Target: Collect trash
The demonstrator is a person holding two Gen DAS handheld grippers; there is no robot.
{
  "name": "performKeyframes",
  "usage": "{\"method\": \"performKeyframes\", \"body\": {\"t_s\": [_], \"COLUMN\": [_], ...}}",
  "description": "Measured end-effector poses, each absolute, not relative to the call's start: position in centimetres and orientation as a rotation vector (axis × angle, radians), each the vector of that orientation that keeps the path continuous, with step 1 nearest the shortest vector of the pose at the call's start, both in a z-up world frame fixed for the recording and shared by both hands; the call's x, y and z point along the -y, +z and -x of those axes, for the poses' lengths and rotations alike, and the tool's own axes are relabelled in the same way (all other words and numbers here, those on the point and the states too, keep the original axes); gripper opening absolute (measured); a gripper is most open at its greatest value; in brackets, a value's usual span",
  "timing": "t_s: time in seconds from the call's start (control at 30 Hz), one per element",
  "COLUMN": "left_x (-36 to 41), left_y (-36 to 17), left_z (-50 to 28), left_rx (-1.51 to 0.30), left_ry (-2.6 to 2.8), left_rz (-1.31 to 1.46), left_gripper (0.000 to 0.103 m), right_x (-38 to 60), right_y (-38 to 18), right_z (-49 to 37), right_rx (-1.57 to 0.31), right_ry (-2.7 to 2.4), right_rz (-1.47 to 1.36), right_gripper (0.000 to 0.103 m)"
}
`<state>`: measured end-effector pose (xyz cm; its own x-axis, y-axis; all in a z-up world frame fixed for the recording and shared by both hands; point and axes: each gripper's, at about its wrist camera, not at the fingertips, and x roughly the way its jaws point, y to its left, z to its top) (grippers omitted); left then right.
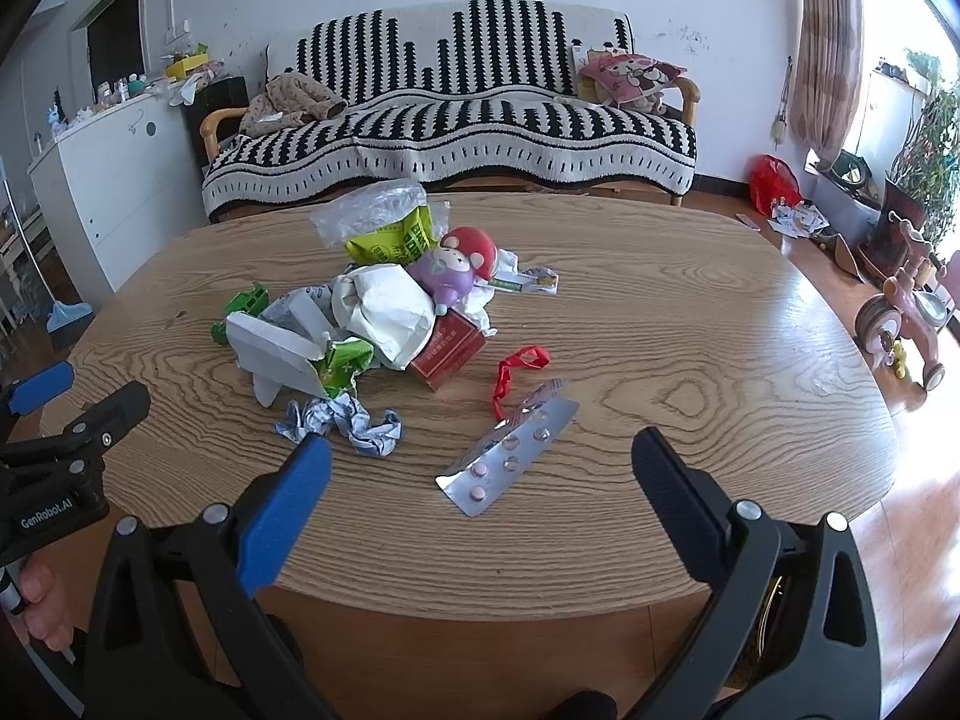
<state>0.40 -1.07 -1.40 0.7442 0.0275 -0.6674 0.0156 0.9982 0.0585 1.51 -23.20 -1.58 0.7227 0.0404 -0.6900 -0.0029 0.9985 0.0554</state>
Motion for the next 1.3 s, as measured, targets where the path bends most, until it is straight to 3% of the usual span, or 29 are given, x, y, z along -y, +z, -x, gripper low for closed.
{"method": "performKeyframes", "body": {"t_s": [1.3], "left_x": [0.96], "left_y": [-1.91], "left_z": [-0.25], "left_rx": [-0.733], "left_ry": [0.007], "left_rz": [-0.073], "left_gripper": [0.097], "right_x": [23.05], "right_y": [-1.85], "right_z": [-1.50], "right_rx": [-0.766], "right_ry": [0.027], "right_rz": [-0.053], "right_gripper": [0.097]}}
